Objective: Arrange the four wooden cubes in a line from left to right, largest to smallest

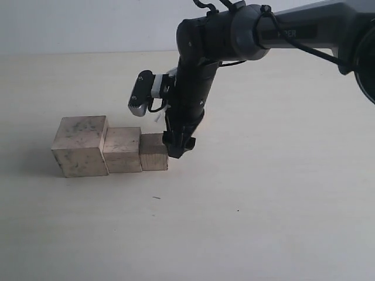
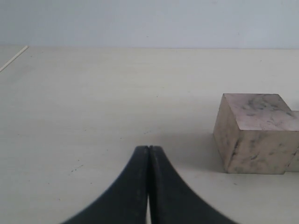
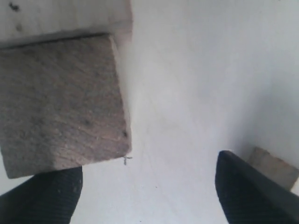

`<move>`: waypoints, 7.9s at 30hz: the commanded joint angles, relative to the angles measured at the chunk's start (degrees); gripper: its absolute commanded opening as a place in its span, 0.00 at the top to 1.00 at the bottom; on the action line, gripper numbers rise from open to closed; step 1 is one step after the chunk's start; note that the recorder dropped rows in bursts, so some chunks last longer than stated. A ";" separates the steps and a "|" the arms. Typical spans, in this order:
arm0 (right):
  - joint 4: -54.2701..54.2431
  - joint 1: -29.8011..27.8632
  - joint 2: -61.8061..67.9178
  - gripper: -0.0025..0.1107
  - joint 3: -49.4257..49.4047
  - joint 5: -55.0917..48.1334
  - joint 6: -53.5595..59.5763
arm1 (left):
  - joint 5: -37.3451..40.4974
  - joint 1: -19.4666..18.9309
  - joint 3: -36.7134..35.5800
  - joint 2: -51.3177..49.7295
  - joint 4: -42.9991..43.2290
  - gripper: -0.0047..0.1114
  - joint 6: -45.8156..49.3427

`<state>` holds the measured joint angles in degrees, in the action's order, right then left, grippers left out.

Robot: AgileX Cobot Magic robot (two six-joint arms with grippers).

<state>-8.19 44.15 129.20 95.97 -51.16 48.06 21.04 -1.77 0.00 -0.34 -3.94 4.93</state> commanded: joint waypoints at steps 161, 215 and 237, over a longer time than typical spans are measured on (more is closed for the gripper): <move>-34.49 -11.87 -2.32 0.33 -9.85 -6.07 42.78 | -0.62 -0.27 0.00 0.34 0.13 0.96 -0.32; -20.04 -11.97 -2.85 0.35 -9.85 9.52 25.30 | -0.62 -0.27 0.00 0.34 0.13 0.96 -0.32; -21.77 -11.84 -0.84 0.35 -9.85 8.23 23.47 | -0.62 -0.27 0.00 0.34 0.13 0.96 -0.32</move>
<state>-28.94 32.21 128.40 86.28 -42.14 71.73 21.04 -1.77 0.00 -0.34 -3.94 4.93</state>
